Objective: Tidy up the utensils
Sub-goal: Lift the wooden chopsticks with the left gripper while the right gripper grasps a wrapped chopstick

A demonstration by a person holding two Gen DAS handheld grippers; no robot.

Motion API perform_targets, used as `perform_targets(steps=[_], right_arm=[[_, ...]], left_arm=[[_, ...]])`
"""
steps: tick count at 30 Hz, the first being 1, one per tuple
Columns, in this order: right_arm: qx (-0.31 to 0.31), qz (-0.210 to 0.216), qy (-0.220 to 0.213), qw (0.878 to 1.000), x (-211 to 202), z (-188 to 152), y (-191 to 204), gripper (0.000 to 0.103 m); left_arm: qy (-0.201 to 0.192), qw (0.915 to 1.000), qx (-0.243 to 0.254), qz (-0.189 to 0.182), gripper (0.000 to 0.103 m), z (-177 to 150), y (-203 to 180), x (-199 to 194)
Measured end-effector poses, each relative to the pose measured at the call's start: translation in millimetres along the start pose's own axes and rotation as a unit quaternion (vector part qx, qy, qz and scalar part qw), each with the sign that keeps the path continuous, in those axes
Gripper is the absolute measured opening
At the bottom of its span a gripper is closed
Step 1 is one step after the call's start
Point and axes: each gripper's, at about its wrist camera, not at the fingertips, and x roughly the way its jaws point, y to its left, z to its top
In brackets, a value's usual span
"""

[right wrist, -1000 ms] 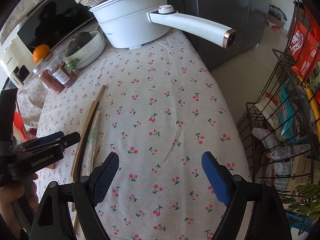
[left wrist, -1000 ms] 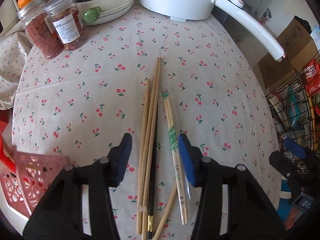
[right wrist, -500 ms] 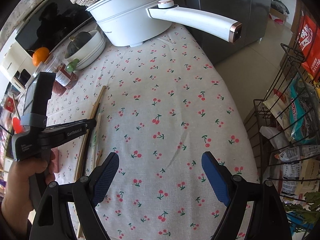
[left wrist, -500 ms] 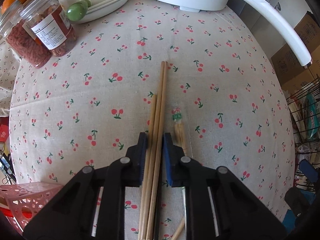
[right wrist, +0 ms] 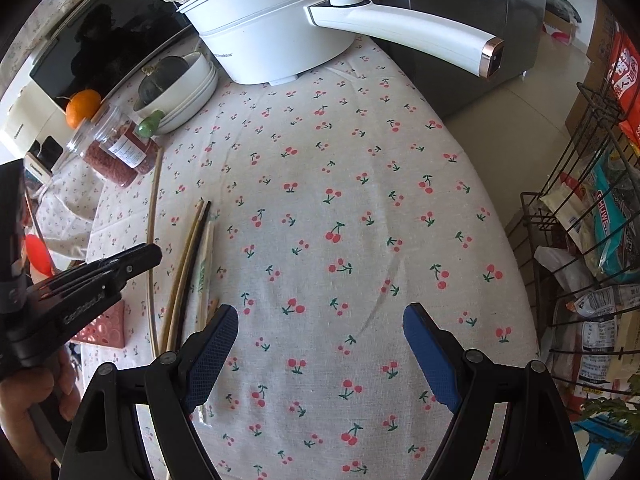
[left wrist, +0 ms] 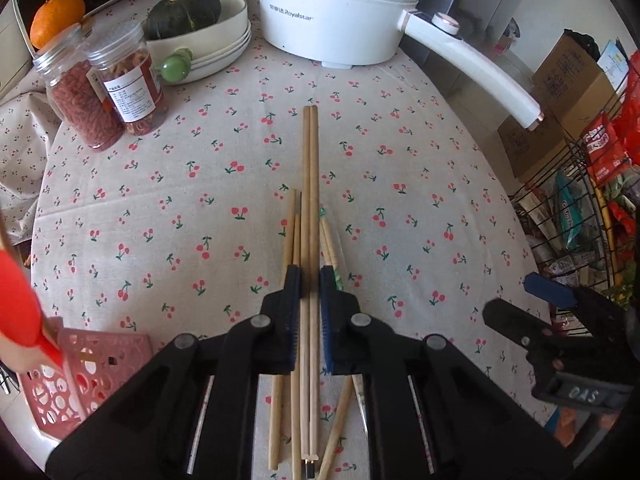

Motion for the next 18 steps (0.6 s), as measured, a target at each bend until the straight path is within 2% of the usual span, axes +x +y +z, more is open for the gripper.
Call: perform_targets(steps=[6,12,18], right_arm=[[0.001,0.017,0.005,1.000,9,2,18,0.086],[-0.013,0.036,0.014,0.999,30,6,52,0.084],[-0.035,0.053,0.029,0.998,59,12,87,0.060]], left_arm=[[-0.043,0.9985,0.013,-0.032,0.011,-35,17,-51],[-0.077,0.9944,-0.028,-0.066,0.011,-60,45,-81],[-0.090,0.9925,-0.042,-0.072,0.011,-66,58,-91]])
